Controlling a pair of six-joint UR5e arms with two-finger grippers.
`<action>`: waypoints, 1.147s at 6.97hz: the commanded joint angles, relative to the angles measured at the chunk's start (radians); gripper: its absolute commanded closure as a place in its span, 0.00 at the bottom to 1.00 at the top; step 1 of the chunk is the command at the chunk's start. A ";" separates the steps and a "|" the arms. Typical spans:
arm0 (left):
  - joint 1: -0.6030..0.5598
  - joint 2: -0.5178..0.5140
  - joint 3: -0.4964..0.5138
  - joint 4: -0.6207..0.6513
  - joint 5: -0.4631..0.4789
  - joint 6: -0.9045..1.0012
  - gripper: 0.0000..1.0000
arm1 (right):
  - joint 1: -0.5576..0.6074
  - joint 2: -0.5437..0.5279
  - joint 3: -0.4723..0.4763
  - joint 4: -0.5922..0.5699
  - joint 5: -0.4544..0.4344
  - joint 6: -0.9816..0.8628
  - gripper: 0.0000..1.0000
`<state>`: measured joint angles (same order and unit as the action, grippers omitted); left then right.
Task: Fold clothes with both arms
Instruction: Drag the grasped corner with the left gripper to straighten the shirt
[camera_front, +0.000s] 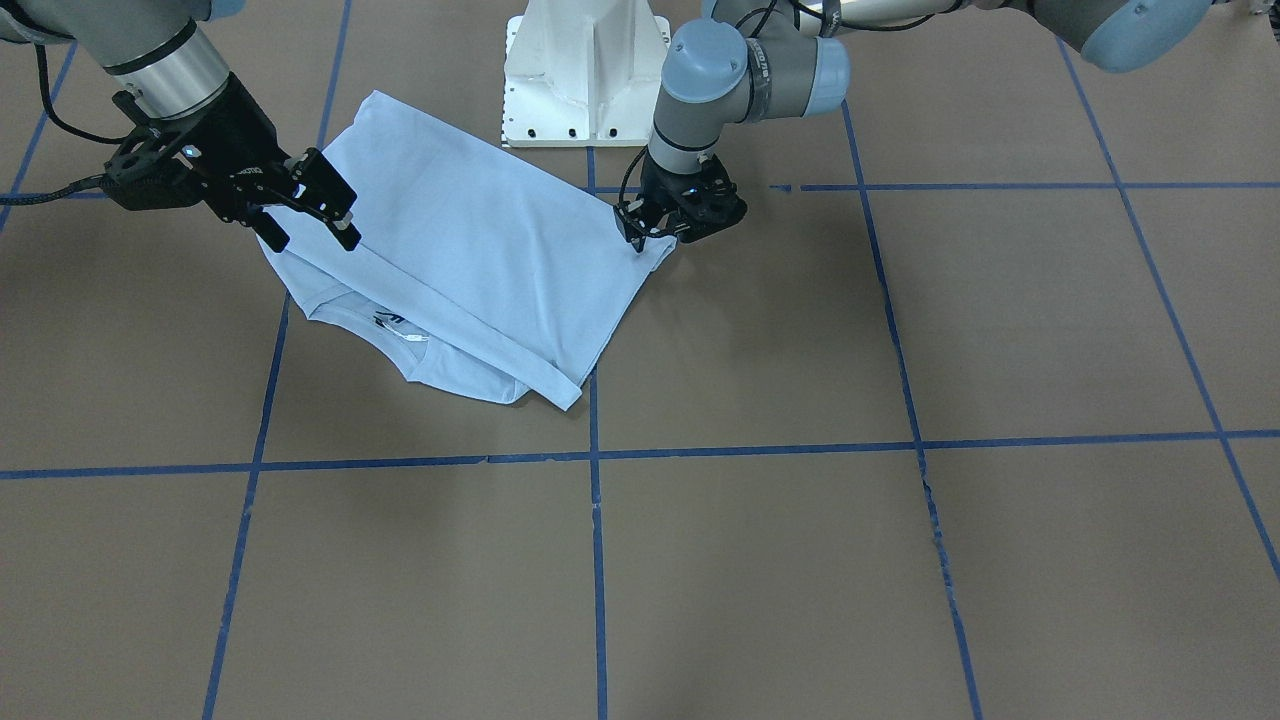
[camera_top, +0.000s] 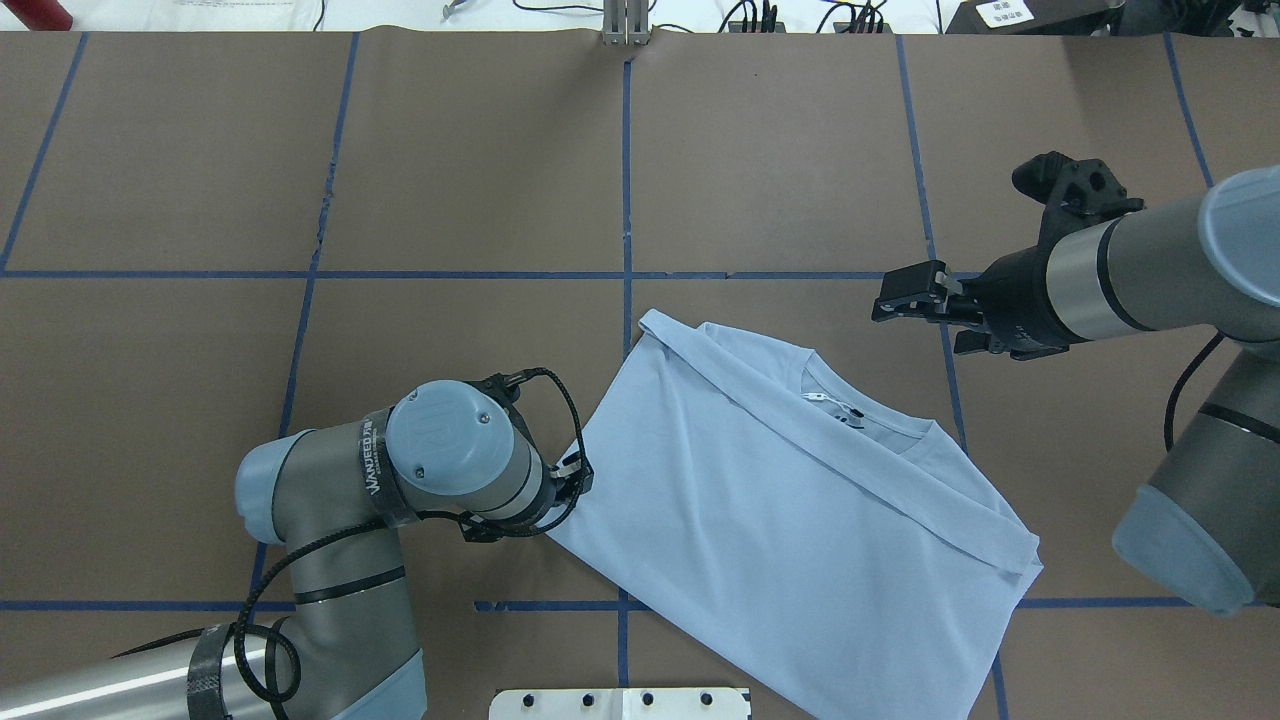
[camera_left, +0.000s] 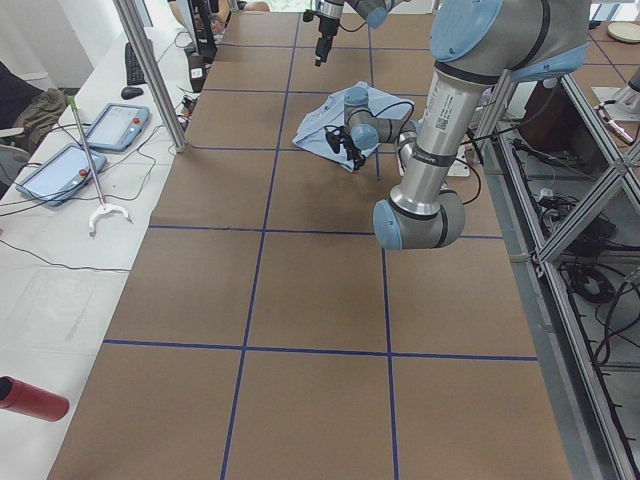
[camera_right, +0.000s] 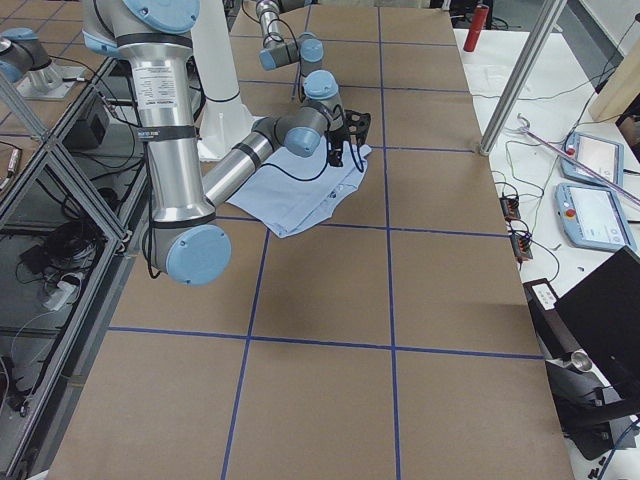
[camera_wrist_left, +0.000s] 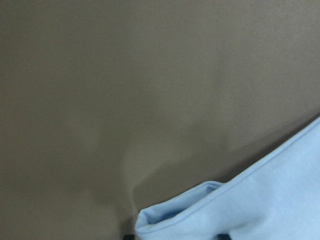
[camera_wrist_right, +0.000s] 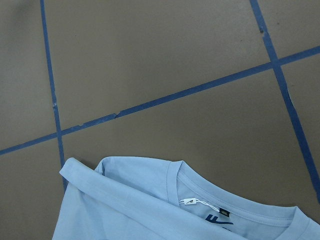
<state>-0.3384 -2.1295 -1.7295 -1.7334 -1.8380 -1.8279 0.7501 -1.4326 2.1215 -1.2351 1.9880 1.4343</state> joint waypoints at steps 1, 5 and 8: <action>-0.002 0.002 -0.005 0.000 0.005 0.004 0.75 | 0.002 -0.002 0.002 0.000 0.000 0.000 0.00; -0.034 -0.001 -0.012 0.000 0.003 0.009 1.00 | 0.002 -0.003 0.000 0.000 0.000 0.000 0.00; -0.175 -0.010 0.059 -0.006 0.081 0.071 1.00 | 0.002 -0.005 0.002 0.000 0.000 0.000 0.00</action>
<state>-0.4667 -2.1356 -1.7103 -1.7373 -1.8146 -1.7948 0.7515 -1.4370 2.1228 -1.2349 1.9880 1.4343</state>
